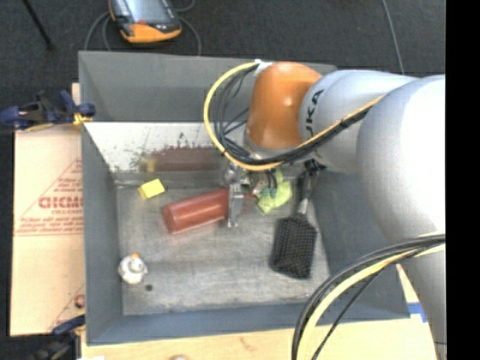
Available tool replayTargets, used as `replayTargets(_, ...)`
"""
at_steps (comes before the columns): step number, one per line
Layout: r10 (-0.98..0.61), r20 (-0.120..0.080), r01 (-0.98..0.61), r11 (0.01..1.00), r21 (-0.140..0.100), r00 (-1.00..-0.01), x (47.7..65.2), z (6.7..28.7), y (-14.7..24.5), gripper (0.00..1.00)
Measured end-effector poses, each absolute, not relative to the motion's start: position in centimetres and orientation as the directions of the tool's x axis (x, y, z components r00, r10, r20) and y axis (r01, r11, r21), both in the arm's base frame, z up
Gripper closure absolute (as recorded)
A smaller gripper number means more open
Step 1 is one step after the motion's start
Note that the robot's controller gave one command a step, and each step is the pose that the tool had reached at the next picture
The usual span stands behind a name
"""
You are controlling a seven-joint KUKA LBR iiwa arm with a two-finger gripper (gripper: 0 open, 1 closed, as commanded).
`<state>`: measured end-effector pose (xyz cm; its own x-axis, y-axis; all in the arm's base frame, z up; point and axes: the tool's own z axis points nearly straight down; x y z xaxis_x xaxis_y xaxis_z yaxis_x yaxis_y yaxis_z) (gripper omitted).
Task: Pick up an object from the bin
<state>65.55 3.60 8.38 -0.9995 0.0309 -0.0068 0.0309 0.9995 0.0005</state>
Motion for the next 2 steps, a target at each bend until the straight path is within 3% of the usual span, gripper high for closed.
replayTargets(1, 0.012, 0.001, 0.012, 1.0, -0.001, -1.0, 64.5, 14.5, 3.7, 1.0)
replayTargets(2, 0.02, -0.003, 0.02, 1.0, 0.0, -1.0, 65.0, 20.3, 5.3, 1.0)
